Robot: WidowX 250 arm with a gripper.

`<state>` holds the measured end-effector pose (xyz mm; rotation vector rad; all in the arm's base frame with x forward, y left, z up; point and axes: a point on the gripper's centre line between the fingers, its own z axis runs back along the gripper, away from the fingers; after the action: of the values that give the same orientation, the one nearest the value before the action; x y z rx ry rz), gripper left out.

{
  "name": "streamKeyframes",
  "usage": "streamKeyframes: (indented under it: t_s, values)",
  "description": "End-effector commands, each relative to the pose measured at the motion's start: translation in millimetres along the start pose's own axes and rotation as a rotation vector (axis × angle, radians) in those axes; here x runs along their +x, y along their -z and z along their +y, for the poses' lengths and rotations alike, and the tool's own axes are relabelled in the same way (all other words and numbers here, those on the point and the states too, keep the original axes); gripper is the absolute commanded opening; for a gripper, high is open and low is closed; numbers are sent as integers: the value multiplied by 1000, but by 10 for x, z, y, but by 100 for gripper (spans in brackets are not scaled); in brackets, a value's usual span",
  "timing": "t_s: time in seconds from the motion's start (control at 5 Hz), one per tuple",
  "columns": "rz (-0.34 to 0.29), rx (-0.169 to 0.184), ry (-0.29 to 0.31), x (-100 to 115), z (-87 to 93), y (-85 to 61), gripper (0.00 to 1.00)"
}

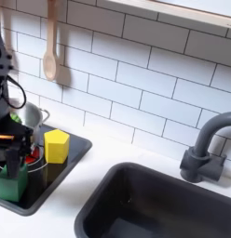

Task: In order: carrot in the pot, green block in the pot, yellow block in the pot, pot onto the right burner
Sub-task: 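Put the green block in the pot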

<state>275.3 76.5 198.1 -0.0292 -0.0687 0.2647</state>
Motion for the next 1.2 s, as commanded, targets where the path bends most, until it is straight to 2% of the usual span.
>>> streamKeyframes:
  t_s: [0.0,0.2,0.4,0.6,0.8,1.0]
  values:
    - [-2,-6,-15,39,-6,107,100]
    - [-1,7,-7,58,6,138,100]
    - [9,-5,-25,102,28,212,100]
    - [6,-34,-12,161,-42,296,100]
    - [9,-8,3,224,-77,345,100]
    - [31,-9,-9,216,-43,448,100]
